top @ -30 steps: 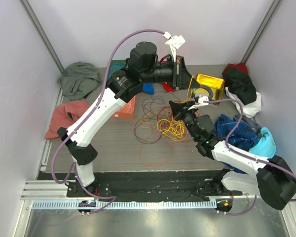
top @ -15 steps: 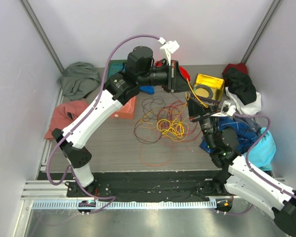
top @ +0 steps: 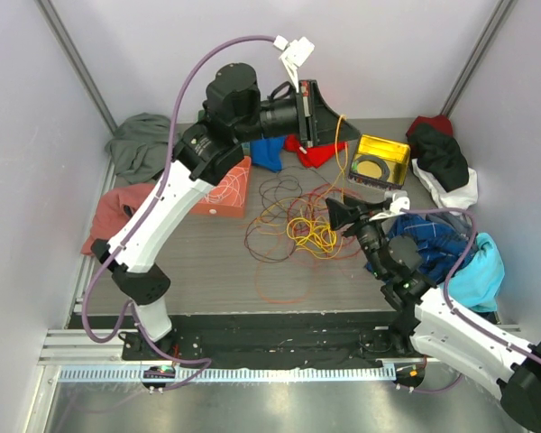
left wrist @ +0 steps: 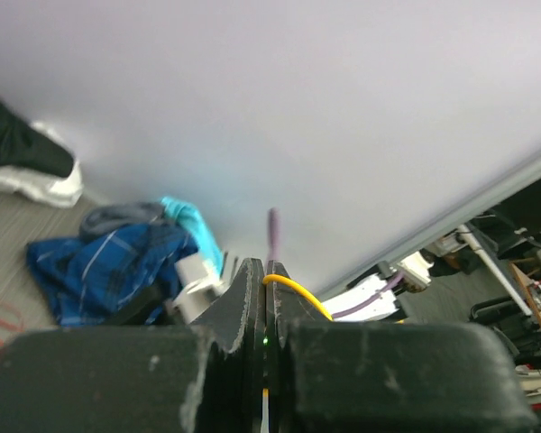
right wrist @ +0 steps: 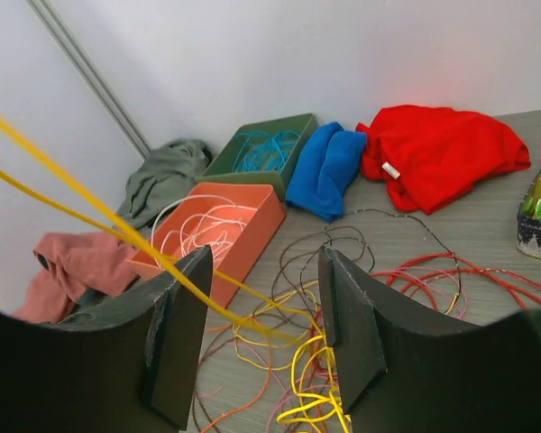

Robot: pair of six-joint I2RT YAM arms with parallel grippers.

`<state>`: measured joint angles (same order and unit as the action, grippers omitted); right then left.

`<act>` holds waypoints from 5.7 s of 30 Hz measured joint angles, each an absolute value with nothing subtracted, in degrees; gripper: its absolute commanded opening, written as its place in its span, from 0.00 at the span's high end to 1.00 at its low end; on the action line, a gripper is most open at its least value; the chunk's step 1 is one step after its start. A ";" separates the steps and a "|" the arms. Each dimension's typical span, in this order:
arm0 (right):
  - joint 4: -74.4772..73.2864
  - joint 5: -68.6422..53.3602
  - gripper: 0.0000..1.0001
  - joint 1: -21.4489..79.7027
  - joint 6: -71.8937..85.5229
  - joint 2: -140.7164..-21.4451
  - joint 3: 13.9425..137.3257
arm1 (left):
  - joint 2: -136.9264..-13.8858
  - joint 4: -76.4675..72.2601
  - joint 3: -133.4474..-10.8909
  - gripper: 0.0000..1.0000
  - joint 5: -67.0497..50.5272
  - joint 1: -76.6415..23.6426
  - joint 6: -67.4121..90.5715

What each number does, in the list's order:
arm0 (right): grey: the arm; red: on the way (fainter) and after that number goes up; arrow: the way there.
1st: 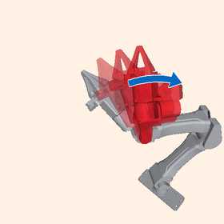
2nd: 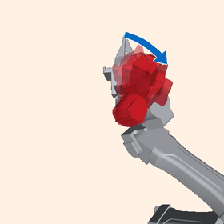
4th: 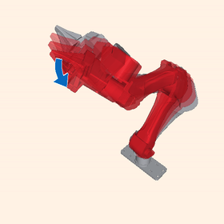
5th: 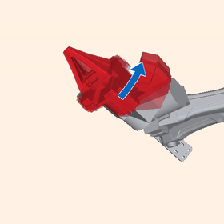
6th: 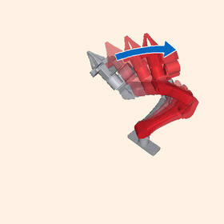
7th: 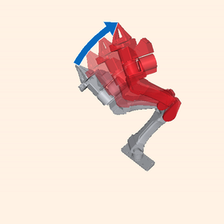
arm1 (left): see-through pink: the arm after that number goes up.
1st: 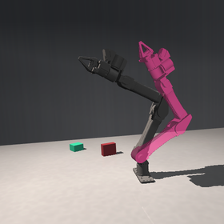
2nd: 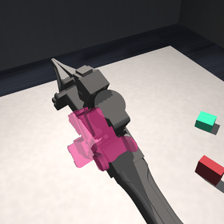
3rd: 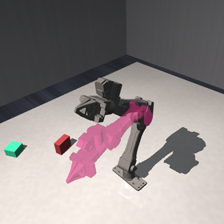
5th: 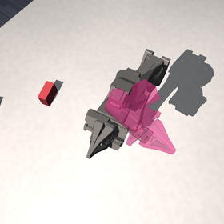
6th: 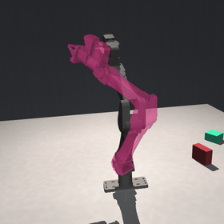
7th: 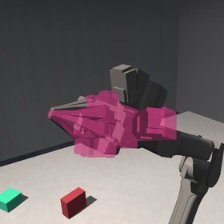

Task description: Untangle the cables

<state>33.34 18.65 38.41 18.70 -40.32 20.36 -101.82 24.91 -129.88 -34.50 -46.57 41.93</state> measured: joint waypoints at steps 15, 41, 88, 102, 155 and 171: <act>45.50 14.33 0.41 40.18 17.61 -52.82 20.03 | -109.43 17.63 -136.68 1.00 -37.56 -48.18 49.56; 52.69 21.47 0.44 42.39 15.90 -52.69 21.10 | -106.02 20.43 -131.17 1.00 -32.93 -50.09 44.97; 53.49 19.22 0.70 52.18 17.85 -64.25 23.53 | -111.85 24.18 -135.96 1.00 -27.05 -49.54 42.06; 43.77 24.75 0.96 52.18 17.21 -50.02 26.37 | -108.97 27.35 -133.56 1.00 -25.52 -49.21 38.37; 35.64 35.92 0.99 38.92 15.20 -46.39 27.68 | -90.45 24.32 -104.12 0.77 -26.85 -50.11 39.88; -15.42 41.50 0.99 38.87 9.52 -61.28 72.49 | -83.15 27.75 -85.14 0.00 9.23 -47.88 30.35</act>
<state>-15.42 41.50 38.87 9.52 -61.28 72.49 -83.15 27.75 -85.14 9.23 -47.88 30.35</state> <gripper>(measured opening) 0.048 0.996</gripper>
